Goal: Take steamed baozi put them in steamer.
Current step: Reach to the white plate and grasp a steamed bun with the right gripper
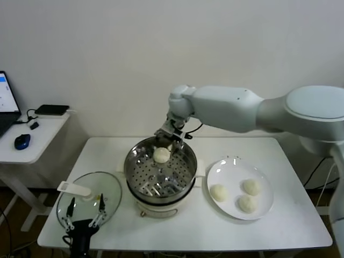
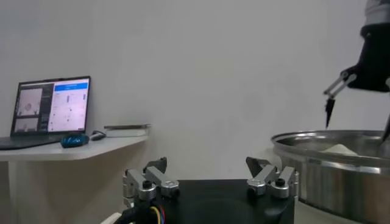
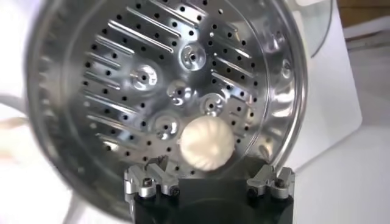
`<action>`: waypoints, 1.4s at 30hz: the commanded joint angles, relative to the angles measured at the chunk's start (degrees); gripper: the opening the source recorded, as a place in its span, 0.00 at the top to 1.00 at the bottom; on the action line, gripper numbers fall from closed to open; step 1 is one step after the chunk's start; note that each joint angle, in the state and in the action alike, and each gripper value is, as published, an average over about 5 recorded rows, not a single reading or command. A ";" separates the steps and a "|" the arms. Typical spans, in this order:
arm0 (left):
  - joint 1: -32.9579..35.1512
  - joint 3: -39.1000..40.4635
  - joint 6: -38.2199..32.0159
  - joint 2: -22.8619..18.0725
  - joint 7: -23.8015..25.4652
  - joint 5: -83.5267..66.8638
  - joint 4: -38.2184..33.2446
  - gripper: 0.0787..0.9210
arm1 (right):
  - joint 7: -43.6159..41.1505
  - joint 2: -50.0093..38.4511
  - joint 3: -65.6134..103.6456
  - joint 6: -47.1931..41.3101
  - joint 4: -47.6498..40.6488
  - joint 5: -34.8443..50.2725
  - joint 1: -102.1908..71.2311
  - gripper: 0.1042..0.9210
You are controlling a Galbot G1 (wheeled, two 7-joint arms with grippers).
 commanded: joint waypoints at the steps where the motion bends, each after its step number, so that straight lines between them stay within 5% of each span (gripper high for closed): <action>1: 0.20 0.31 0.01 -2.80 0.06 0.46 -0.31 0.12 | -1.11 -9.70 -8.79 -14.38 9.06 15.60 10.55 0.12; 7: 0.21 0.40 -0.03 -2.80 0.07 0.51 -0.32 0.12 | 0.15 -19.50 -13.55 -25.81 15.88 22.87 12.06 0.12; 16: -0.14 0.65 0.13 -2.80 0.13 0.63 -0.01 0.12 | 4.34 -28.03 -12.03 -32.18 22.55 16.81 2.53 0.12; 42: -1.01 0.37 0.28 -2.80 0.62 1.80 1.50 0.12 | 7.71 -27.33 3.29 -33.73 13.66 6.80 -21.34 0.12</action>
